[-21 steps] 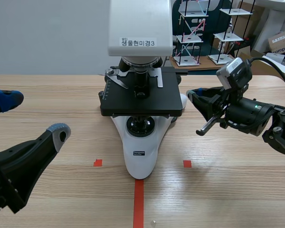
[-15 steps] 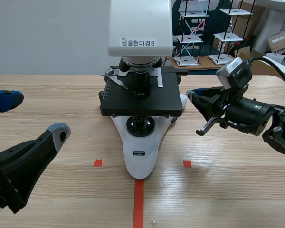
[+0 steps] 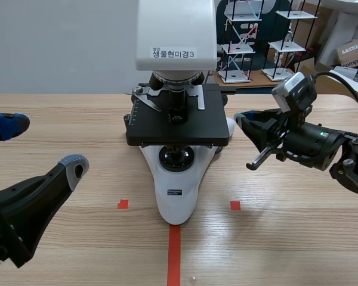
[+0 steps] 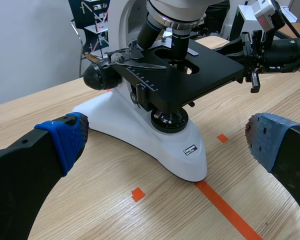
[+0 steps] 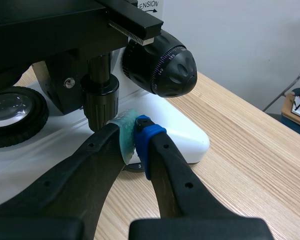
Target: Return to the home posture
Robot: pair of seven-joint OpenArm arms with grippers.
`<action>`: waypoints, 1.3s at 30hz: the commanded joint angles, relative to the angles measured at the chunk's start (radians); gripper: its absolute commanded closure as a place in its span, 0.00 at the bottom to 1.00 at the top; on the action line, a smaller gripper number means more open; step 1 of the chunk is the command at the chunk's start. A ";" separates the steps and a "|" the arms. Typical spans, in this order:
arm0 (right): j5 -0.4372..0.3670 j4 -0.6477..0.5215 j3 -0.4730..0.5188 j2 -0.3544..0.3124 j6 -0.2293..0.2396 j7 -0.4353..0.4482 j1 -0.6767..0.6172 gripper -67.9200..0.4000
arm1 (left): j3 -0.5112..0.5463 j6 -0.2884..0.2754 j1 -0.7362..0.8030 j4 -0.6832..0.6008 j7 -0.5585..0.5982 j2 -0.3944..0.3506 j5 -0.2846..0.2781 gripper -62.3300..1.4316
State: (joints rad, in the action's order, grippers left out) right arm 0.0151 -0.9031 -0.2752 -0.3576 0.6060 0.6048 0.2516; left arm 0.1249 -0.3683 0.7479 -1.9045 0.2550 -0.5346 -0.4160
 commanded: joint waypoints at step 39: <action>-0.075 -0.309 0.021 -0.112 -0.073 0.097 -0.317 0.26 | 0.000 -0.001 -0.003 -0.010 0.010 0.000 -0.007 0.00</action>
State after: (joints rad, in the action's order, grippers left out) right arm -0.0368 -1.1709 -0.2737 -0.4477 0.5465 0.6865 -0.0536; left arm 0.1249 -0.3683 0.7479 -1.9045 0.2550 -0.5346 -0.4164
